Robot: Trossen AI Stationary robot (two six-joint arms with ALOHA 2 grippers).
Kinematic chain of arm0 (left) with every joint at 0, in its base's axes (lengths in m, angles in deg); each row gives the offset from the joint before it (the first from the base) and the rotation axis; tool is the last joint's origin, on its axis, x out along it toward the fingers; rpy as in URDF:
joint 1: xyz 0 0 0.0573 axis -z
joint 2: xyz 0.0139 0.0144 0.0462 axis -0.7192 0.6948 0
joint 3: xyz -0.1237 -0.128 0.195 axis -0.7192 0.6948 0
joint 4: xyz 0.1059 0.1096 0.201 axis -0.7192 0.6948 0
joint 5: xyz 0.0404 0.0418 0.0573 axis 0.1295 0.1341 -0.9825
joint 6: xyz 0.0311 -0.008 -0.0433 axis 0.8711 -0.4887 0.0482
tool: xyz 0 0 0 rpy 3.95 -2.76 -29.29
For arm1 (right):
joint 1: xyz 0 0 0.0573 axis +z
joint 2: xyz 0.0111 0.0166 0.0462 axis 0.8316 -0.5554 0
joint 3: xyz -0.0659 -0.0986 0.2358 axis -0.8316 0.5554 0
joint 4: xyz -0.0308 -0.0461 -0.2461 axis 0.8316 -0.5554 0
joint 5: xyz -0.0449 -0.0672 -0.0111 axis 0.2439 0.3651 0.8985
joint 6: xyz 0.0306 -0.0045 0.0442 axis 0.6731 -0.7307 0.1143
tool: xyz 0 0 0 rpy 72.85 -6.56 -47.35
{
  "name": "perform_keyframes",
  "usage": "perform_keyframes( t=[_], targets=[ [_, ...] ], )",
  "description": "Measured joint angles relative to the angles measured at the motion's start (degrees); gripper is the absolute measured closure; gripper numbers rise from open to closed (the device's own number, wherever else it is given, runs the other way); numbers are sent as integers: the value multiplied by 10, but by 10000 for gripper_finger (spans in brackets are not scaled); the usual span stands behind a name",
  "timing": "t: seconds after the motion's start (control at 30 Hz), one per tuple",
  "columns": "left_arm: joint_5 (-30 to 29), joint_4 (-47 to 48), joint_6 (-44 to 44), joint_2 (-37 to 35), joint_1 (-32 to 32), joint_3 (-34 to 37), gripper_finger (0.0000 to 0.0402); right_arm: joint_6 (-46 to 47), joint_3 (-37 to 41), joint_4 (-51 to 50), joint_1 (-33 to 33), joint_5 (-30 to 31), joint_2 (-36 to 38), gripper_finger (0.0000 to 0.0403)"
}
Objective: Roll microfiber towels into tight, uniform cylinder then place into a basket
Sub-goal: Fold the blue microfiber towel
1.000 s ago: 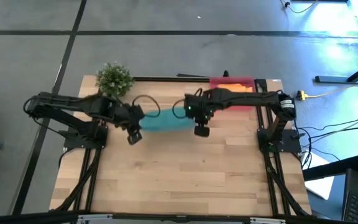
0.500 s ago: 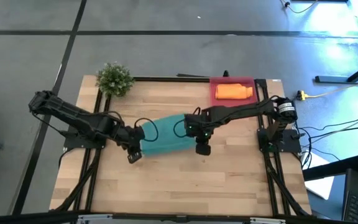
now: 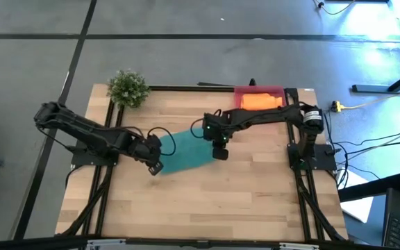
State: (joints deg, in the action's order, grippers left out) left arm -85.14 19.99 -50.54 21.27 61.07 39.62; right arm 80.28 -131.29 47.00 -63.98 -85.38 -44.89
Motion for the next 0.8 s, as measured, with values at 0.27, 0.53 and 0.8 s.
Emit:
perform_keyframes(
  t=[0.27, 0.53, 0.8],
  targets=[
    [-13, 4, -17, 56, -32, 0, 402, -34, 0, 25, -47, 34, -18, 401],
    [-29, 26, -58, 66, -70, 0, 402, -51, 0, 48, -78, 29, -18, 400],
    [-44, 31, -55, 66, -96, 0, 402, -66, 0, 85, -90, 29, -30, 400]
  ],
)
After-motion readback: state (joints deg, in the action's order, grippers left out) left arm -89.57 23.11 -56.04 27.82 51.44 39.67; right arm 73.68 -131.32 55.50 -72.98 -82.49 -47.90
